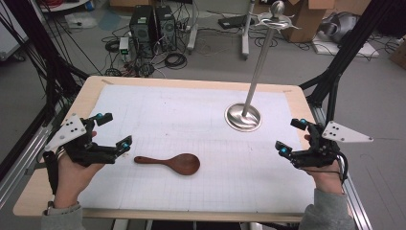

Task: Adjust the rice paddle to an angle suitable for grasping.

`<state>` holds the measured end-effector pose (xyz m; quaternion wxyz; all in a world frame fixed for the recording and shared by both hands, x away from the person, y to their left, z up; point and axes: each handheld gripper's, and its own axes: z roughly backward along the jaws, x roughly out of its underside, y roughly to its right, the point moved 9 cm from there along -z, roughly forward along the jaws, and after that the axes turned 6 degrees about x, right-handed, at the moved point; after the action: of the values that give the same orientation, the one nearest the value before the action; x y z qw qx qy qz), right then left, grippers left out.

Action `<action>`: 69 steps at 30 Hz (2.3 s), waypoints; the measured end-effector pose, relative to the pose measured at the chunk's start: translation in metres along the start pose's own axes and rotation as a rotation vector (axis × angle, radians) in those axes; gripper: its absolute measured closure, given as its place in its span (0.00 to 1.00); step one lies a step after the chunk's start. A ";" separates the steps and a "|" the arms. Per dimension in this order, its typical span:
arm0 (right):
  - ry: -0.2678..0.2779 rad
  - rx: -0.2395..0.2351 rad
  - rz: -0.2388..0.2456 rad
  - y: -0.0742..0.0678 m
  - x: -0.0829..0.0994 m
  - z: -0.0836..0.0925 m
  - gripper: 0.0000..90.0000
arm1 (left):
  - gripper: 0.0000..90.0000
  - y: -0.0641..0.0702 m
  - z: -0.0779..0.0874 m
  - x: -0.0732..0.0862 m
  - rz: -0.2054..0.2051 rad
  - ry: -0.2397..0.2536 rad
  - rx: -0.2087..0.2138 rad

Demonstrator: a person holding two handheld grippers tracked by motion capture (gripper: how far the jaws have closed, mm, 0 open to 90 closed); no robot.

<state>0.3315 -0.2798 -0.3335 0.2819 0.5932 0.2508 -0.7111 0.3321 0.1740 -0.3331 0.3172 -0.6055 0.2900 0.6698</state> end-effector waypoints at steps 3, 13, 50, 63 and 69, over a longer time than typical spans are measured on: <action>0.014 -0.029 -0.001 -0.002 0.000 -0.002 0.00 | 0.02 -0.002 0.000 0.000 -0.018 0.011 -0.025; 0.016 -0.022 -0.003 0.001 -0.001 -0.005 0.00 | 0.02 -0.001 0.000 0.007 -0.017 0.001 -0.038; 0.013 -0.014 -0.016 0.007 -0.002 -0.010 0.00 | 0.80 0.017 -0.025 0.069 -0.019 -0.214 0.032; 0.017 -0.019 -0.014 0.008 -0.002 -0.011 0.00 | 0.99 0.026 -0.038 0.097 0.051 -0.291 0.092; 0.015 -0.019 -0.015 0.009 -0.002 -0.011 0.00 | 0.99 0.032 -0.046 0.105 0.073 -0.327 0.106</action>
<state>0.3452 -0.2785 -0.3338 0.2803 0.5938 0.2640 -0.7065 0.3296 0.1262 -0.4417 0.3672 -0.4600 0.2912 0.7541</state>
